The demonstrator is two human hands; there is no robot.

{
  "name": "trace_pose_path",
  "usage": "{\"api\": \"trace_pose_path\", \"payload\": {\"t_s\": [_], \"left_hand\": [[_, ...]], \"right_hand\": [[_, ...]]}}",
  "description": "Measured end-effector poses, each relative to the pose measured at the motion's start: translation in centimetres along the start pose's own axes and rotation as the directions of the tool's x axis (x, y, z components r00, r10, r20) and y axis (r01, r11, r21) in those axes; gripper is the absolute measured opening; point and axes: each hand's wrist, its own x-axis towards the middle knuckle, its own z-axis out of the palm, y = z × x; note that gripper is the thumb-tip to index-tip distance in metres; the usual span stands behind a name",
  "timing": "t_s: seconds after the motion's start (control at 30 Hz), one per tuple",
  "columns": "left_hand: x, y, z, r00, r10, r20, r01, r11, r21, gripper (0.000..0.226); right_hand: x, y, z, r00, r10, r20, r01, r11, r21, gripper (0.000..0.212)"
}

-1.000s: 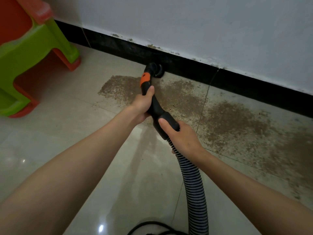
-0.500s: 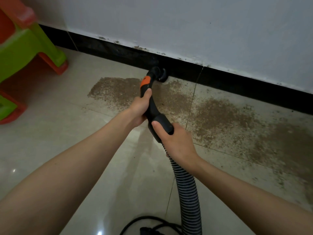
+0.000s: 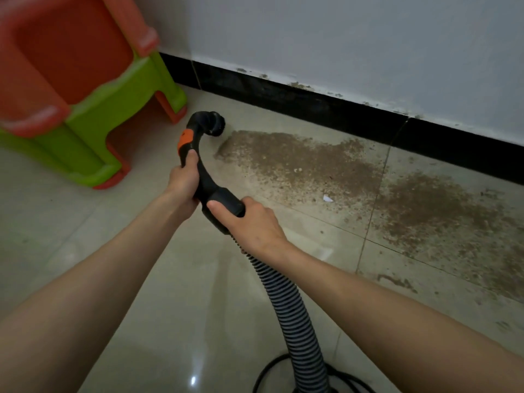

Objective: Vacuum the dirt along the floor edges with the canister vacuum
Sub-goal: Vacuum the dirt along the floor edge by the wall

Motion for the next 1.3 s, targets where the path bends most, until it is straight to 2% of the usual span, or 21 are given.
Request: {"api": "trace_pose_path", "payload": {"t_s": [0.17,0.33,0.73,1.13,1.3], "left_hand": [[0.8,-0.7,-3.5,0.997,-0.073,-0.036,0.072,0.997,-0.021,0.053],[1.2,-0.8,-3.3,0.996,-0.089,-0.006,0.089,0.996,-0.008,0.054],[0.6,-0.4,2.5,0.991,-0.08,0.107,0.075,0.996,0.048,0.056],[-2.1,-1.4,8.0,0.97,-0.093,0.224,0.073,0.993,0.094,0.049],[-3.3,-1.7,10.4,0.957,-0.091,0.277,0.062,0.992,0.112,0.053]], "right_hand": [[0.3,-1.1,3.2,0.998,0.005,0.058,-0.004,1.0,-0.011,0.059],[0.4,-0.9,3.4,0.999,0.009,0.044,-0.008,1.0,-0.024,0.058],[0.0,1.0,-1.1,0.996,0.083,-0.041,-0.081,0.996,0.028,0.064],[-2.4,4.2,-4.9,0.984,0.139,-0.109,-0.128,0.987,0.101,0.061],[-3.3,5.6,-6.4,0.973,0.174,-0.148,-0.154,0.978,0.138,0.058]]}}
